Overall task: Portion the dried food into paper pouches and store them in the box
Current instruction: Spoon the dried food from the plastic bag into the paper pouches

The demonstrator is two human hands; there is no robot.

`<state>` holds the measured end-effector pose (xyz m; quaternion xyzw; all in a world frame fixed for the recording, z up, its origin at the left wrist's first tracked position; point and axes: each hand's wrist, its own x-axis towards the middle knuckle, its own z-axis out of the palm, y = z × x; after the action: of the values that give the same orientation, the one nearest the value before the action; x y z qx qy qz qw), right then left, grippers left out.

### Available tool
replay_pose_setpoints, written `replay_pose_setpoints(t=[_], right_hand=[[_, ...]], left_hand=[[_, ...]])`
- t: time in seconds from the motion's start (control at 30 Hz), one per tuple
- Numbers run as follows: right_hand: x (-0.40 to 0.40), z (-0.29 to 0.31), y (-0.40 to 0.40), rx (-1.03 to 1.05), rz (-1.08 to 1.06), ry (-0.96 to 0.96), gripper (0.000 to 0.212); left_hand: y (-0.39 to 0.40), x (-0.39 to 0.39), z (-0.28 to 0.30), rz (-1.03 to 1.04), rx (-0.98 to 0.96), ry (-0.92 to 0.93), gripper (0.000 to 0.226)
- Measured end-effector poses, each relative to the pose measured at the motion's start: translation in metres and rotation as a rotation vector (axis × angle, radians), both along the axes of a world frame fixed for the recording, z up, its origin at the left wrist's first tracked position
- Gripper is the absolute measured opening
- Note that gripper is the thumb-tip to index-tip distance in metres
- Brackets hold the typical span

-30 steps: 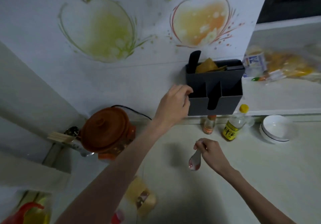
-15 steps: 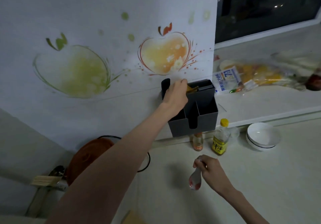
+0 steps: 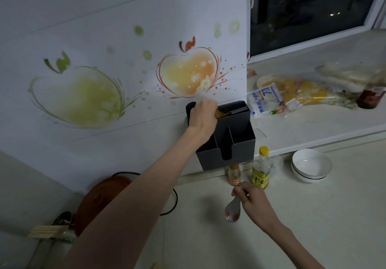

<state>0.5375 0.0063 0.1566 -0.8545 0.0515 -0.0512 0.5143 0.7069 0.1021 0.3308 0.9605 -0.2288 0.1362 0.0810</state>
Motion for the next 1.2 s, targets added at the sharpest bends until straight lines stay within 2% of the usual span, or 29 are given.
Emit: replay_pose_setpoints(t=[0.13,0.3,0.37,0.47,0.6,0.7,0.77,0.97,1.1,1.2], right_hand=[[0.003,0.009,-0.003,0.004,-0.035,-0.041,0.024],[0.003,0.018,-0.003,0.016,-0.057,-0.079,0.027],[0.001,0.025,-0.002,0.025,-0.039,-0.093,0.029],[0.001,0.038,0.0,0.005,-0.025,-0.135,0.031],[0.002,0.056,0.011,0.054,0.029,-0.187,0.033],[0.004,0.06,0.029,-0.021,0.163,-0.205,0.028],[0.003,0.058,0.048,-0.059,0.3,-0.147,0.026],[-0.01,0.047,0.122,-0.088,0.58,0.009,0.024],[-0.019,0.045,0.161,-0.118,0.667,0.065,0.029],[-0.025,0.051,0.184,-0.069,0.735,0.114,0.024]], left_hand=[[-0.001,-0.006,0.023,-0.042,-0.101,-0.206,0.026],[0.016,-0.053,0.048,-0.124,-0.342,-0.554,0.019],[0.034,-0.076,0.039,-0.128,-0.403,-0.604,0.018],[0.066,-0.106,0.005,-0.048,-0.535,-0.421,0.026],[0.113,-0.131,-0.059,0.25,-0.683,-0.065,0.016],[0.141,-0.153,-0.099,0.384,-0.774,0.11,0.02],[0.153,-0.168,-0.115,0.425,-0.91,0.249,0.024],[0.181,-0.203,-0.123,0.546,-1.208,0.379,0.014],[0.199,-0.229,-0.119,0.685,-1.526,0.486,0.005],[0.216,-0.251,-0.118,0.644,-1.618,0.503,0.016]])
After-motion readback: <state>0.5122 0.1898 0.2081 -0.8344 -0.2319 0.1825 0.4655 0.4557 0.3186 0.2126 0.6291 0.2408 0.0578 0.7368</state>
